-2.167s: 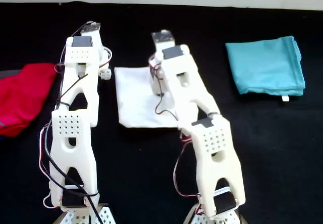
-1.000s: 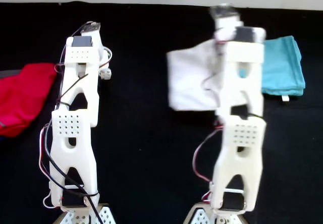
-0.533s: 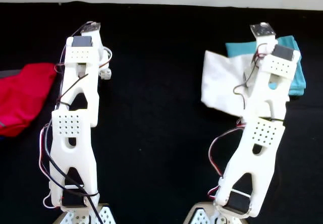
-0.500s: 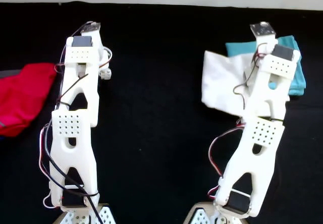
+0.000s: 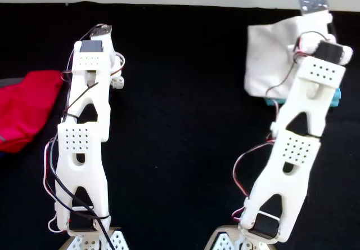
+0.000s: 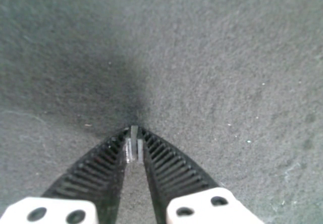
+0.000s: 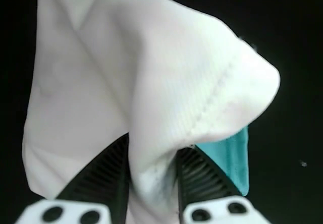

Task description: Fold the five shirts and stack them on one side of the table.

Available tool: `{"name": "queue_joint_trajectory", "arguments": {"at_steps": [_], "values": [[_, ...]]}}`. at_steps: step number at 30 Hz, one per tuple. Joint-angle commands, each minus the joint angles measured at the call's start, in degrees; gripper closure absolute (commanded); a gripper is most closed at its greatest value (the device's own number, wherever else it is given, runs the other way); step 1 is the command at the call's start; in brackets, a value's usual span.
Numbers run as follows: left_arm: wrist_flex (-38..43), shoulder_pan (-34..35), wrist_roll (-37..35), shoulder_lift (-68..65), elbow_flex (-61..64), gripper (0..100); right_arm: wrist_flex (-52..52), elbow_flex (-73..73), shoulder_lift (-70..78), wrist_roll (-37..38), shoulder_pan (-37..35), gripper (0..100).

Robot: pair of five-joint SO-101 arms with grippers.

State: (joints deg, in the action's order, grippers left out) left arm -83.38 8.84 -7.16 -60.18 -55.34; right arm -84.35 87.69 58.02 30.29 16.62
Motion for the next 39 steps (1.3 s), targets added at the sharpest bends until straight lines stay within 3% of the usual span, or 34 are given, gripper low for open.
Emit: {"name": "queue_joint_trajectory", "arguments": {"at_steps": [1,4,14,28,35,39], "values": [[0.8,0.6,-0.2,-0.1,-1.1,99,4.9,-2.2,-2.6,6.3,3.0,99.2],[0.8,0.6,-0.2,-0.1,-1.1,99,7.9,-7.3,-0.6,10.8,5.1,99.2],[0.8,0.6,-0.2,-0.1,-1.1,99,12.7,-9.8,0.7,10.7,5.4,99.2],[0.9,0.6,-0.2,-0.1,-1.1,99,-14.3,7.1,-7.5,10.6,-4.0,99.2],[0.9,0.6,-0.2,-0.1,-1.1,99,-16.6,6.9,-11.8,11.2,-2.9,99.2],[0.9,0.6,-0.2,-0.1,-1.1,99,-16.6,6.5,-11.2,17.6,-2.7,99.2]]}}
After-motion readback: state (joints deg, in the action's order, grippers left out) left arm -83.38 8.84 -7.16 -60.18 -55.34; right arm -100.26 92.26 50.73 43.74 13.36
